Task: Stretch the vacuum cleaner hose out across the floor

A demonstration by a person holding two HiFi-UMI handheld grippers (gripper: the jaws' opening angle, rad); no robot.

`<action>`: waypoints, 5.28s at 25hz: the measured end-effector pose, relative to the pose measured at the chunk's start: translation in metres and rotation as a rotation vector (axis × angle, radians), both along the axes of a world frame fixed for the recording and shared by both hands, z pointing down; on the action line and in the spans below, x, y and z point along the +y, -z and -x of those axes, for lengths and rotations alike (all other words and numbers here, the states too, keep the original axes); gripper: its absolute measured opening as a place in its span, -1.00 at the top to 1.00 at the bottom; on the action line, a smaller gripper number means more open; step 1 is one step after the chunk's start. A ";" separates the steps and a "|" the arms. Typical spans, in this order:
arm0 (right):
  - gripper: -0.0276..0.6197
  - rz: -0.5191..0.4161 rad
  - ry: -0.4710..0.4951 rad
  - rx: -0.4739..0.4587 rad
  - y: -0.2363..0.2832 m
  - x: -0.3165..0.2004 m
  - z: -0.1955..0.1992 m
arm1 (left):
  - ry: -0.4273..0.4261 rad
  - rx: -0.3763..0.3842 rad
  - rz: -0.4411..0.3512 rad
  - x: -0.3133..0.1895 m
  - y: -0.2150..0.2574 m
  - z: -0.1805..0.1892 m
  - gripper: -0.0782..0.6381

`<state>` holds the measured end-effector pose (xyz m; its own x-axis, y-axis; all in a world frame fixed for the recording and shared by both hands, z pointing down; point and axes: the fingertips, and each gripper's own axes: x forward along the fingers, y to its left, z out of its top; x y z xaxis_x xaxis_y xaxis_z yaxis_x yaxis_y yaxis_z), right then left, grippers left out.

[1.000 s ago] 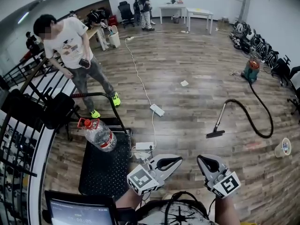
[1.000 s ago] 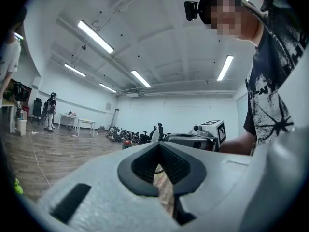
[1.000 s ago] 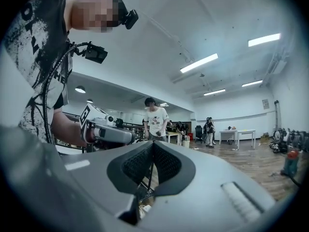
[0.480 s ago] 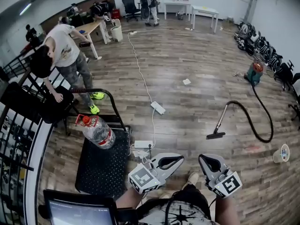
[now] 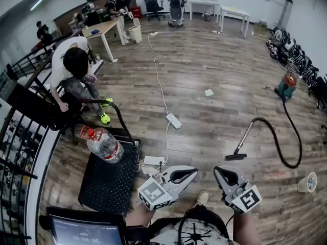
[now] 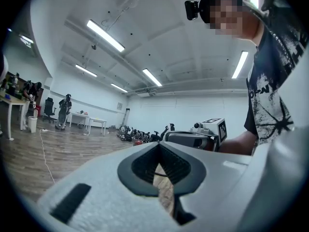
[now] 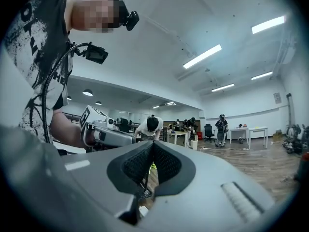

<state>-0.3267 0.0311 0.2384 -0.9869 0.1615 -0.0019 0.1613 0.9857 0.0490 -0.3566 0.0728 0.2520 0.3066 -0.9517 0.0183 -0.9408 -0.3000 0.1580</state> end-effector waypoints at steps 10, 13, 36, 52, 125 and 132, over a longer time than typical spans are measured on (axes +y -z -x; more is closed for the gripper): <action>0.89 0.007 0.035 -0.070 0.020 -0.115 0.007 | 0.032 -0.010 0.010 -0.119 0.013 0.005 0.78; 0.89 0.009 0.044 -0.064 0.019 -0.142 0.008 | 0.037 -0.008 0.012 -0.148 0.014 0.008 0.78; 0.89 -0.005 0.039 -0.067 0.015 -0.263 0.006 | 0.015 -0.024 0.016 -0.274 0.013 0.006 0.78; 0.89 0.017 -0.144 -0.066 0.014 -0.388 0.106 | -0.156 -0.015 0.043 -0.401 0.002 0.107 0.78; 0.89 0.194 -1.132 0.188 -0.090 -0.938 -0.027 | -1.067 -0.069 0.177 -0.993 -0.048 0.022 0.78; 0.89 0.310 -1.216 0.290 -0.157 -0.986 -0.050 | -1.134 -0.104 0.237 -1.049 -0.083 0.021 0.78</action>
